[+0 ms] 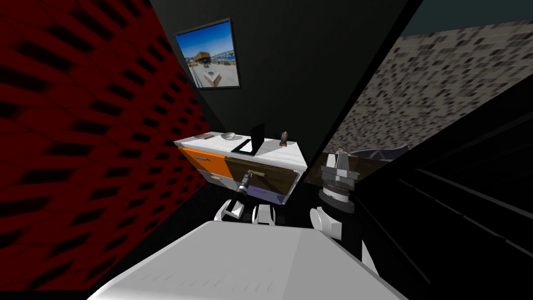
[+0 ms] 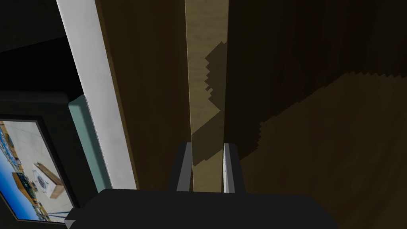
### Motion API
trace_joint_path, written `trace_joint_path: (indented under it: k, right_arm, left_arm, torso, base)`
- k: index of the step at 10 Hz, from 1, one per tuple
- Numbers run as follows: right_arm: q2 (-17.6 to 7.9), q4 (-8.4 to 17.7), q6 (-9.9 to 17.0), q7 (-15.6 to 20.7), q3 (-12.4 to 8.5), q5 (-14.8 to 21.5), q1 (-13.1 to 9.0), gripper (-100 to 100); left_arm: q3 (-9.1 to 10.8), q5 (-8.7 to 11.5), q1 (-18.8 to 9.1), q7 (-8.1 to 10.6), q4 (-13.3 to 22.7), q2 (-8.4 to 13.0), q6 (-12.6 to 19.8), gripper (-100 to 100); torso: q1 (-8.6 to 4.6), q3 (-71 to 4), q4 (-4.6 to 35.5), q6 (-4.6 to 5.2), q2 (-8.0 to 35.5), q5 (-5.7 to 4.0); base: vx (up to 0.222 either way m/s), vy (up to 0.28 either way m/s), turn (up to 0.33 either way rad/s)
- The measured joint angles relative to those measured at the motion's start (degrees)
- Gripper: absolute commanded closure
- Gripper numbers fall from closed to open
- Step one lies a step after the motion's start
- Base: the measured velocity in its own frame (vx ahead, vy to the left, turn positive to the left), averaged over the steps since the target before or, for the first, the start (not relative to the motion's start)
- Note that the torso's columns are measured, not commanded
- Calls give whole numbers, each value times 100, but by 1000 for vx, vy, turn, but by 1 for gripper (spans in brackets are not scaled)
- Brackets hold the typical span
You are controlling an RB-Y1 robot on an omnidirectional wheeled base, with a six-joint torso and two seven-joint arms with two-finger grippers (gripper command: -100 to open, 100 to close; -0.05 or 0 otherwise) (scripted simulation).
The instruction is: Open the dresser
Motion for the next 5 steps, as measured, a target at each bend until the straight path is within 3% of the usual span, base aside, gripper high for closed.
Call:
trace_joint_path:
  k: [5]
  right_arm:
    - [0,0,0,0,0,0,1,0]
  left_arm:
    - [-96,-17,173,19,-183,56,115,100]
  torso:
    - [-19,-30,-4,1,-42,-8]
  base:
    - [-154,25,22]
